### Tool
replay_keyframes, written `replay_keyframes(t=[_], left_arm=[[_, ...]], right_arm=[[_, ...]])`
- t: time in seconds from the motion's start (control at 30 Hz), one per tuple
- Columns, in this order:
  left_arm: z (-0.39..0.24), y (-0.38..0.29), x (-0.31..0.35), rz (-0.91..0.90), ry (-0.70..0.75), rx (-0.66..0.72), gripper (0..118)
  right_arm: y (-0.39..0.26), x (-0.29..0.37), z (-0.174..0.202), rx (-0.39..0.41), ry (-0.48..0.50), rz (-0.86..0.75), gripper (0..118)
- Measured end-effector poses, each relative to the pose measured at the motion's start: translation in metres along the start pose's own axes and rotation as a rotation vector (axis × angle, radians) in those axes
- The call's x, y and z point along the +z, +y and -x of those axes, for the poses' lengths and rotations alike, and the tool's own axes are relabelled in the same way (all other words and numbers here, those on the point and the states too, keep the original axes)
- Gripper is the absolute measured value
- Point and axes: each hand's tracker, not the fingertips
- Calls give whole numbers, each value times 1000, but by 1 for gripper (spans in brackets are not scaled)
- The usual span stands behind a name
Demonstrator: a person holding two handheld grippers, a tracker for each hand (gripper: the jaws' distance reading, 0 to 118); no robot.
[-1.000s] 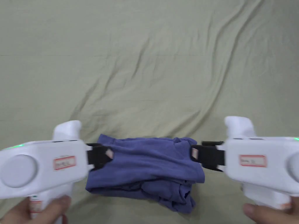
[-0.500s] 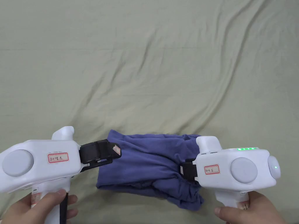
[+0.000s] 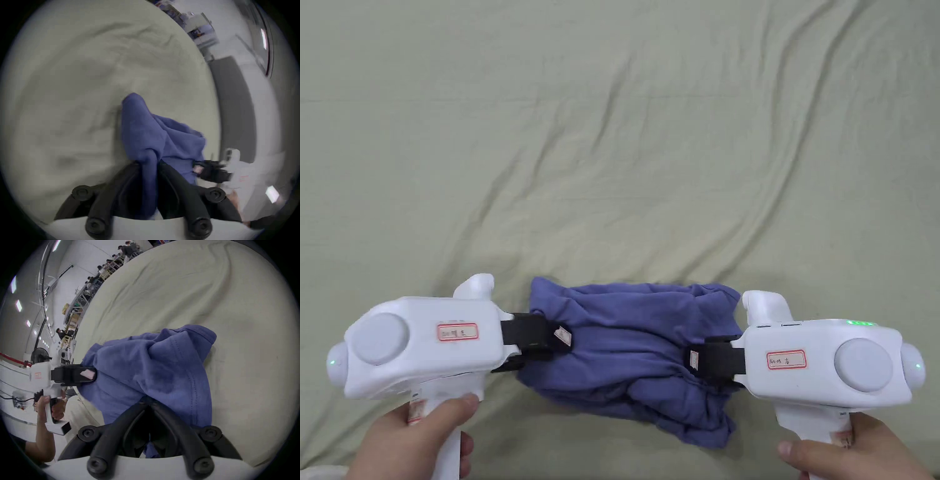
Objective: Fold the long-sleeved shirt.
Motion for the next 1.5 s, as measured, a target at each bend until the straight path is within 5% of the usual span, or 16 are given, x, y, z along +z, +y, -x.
replay_keyframes(t=[0.1,0.27,0.37,0.6,0.77,0.93,0.97,1.0,1.03,1.07,1.17,1.33,1.37,1.4,1.43,1.5], left_arm=[[-27,-16,10,-54,154,-193,8],[-21,0,60,-133,181,-158,8],[-11,12,100,-201,402,-264,8],[68,41,207,-298,771,-139,8],[124,62,249,-292,1006,-81,8],[156,70,239,-221,1025,-28,8],[153,68,234,-221,1037,-36,12],[150,68,229,-234,1096,-63,41],[148,67,225,-242,1146,-69,94],[146,64,226,-235,1203,-48,118],[122,52,233,-418,1132,-79,118],[77,45,251,-476,1069,-151,118],[64,44,249,-459,1056,-152,115],[51,38,247,-459,1002,-154,68],[31,33,244,-490,909,-175,1],[0,29,230,-544,822,-195,0]], right_arm=[[-2,8,9,11,2,-17,3],[4,41,42,50,134,-140,3],[6,56,65,76,190,-172,3],[-2,63,107,197,228,-147,3],[-13,68,100,211,216,-128,3],[-18,72,87,196,170,-112,3],[-18,73,87,191,168,-117,3],[-18,75,87,184,168,-124,3],[-18,76,86,179,168,-129,3],[-17,77,86,174,169,-132,3],[-16,80,87,176,172,-137,3],[-14,83,92,200,177,-142,3],[-13,85,94,202,179,-144,3],[-11,86,96,205,179,-148,3],[-10,88,99,213,179,-159,3],[-4,94,106,232,182,-180,3]])
